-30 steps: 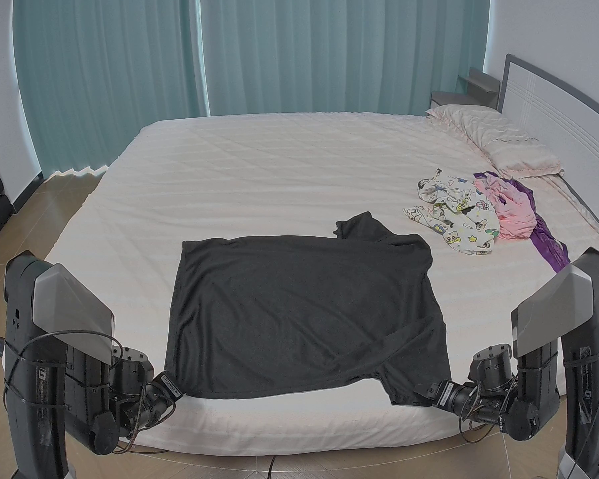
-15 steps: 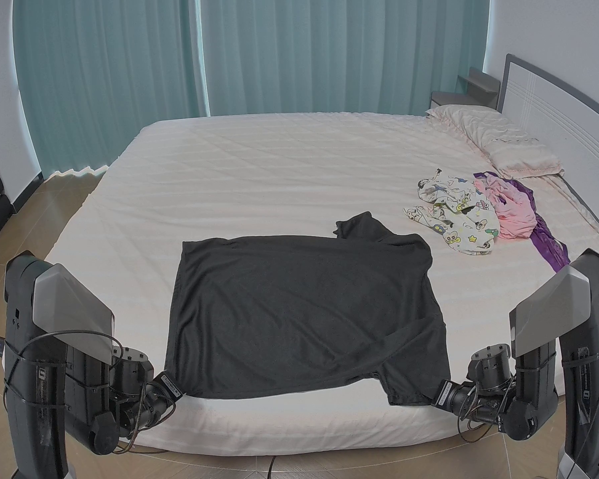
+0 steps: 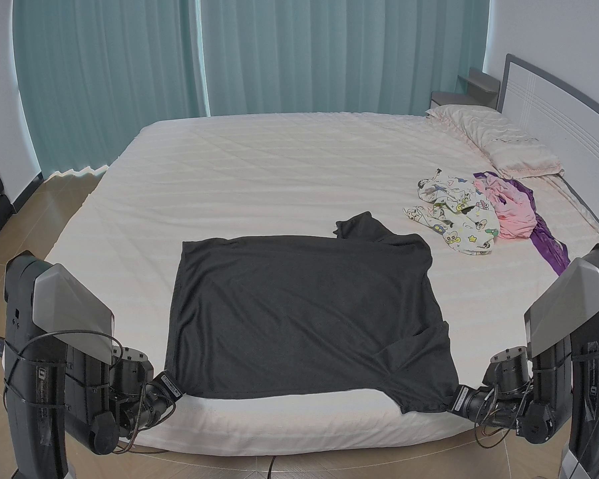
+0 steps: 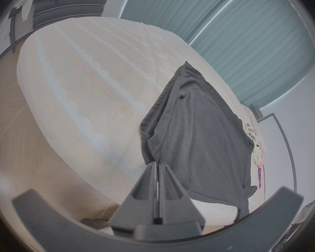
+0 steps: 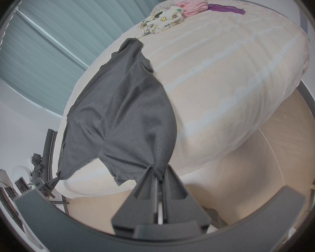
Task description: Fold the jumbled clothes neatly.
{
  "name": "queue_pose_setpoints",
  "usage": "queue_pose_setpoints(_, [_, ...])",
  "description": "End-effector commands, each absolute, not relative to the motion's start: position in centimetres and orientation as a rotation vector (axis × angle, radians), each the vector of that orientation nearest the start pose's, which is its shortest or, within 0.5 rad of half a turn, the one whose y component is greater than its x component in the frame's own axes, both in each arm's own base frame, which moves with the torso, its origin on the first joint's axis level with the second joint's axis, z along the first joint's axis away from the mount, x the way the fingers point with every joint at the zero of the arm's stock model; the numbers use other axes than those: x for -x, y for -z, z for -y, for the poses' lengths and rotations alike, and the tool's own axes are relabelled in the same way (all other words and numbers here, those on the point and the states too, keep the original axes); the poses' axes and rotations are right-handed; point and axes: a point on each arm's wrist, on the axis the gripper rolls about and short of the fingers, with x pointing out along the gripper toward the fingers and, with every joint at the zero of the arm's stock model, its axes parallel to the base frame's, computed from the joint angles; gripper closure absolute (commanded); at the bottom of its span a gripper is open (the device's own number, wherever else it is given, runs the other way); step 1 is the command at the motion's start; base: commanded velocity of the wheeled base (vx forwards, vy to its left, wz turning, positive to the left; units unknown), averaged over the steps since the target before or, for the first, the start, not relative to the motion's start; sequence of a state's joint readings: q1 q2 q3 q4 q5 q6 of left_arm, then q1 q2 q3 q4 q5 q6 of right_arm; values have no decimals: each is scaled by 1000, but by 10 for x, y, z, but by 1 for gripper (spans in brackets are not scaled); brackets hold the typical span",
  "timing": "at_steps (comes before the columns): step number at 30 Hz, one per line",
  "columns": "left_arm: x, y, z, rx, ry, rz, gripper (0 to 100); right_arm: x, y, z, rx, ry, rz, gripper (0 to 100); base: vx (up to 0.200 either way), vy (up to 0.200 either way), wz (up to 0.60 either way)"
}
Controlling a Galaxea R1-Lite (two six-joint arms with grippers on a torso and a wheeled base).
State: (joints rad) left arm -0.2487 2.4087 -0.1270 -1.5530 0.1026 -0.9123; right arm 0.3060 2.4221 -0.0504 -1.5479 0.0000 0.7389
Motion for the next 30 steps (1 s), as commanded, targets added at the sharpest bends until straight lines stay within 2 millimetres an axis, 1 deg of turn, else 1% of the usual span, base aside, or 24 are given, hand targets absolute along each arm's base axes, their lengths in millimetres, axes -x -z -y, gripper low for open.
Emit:
queue_pose_setpoints(1, [-236, 47, 58, 749, -187, -709, 100, -205, 39, -59, -584, 30, -861, 100, 0, 0, 0])
queue_pose_setpoints(4, [-231, 43, 56, 745, -187, -715, 100, -205, 33, -59, -576, 16, -843, 100, 0, 0, 0])
queue_pose_setpoints(6, [-228, 37, 56, 743, -179, -708, 100, -203, 25, -61, -566, 0, -833, 100, 0, 0, 0])
queue_pose_setpoints(9, [-223, 32, 55, 738, -180, -705, 100, -197, 18, -58, -513, -1, -869, 100, 0, 0, 0])
queue_pose_setpoints(12, [-220, 28, 54, 722, -171, -702, 100, -191, 14, -55, -489, 25, -895, 100, 0, 0, 0])
queue_pose_setpoints(15, [-211, 22, 52, 690, -160, -712, 100, -185, 7, -52, -446, 67, -907, 100, 0, 0, 0])
queue_pose_setpoints(21, [-211, 16, 52, 684, -150, -691, 100, -180, 7, -51, -409, 100, -934, 100, 0, 0, 0])
queue_pose_setpoints(24, [-206, 14, 52, 659, -154, -732, 100, -179, 7, -49, -393, 130, -929, 100, 0, 0, 0])
queue_pose_setpoints(26, [-199, 6, 54, 634, -142, -763, 100, -176, 8, -48, -347, 170, -942, 100, 0, 0, 0])
queue_pose_setpoints(27, [-199, 6, 54, 634, -142, -763, 100, -176, 8, -48, -347, 170, -942, 100, 0, 0, 0])
queue_pose_setpoints(28, [-195, 0, 56, 616, -130, -772, 100, -173, 8, -47, -308, 196, -962, 100, 0, 0, 0])
queue_pose_setpoints(29, [-194, -1, 56, 614, -128, -772, 100, -172, 8, -47, -305, 197, -964, 100, 0, 0, 0])
queue_pose_setpoints(30, [-189, -5, 57, 586, -119, -793, 100, -167, 6, -47, -279, 197, -989, 100, 0, 0, 0])
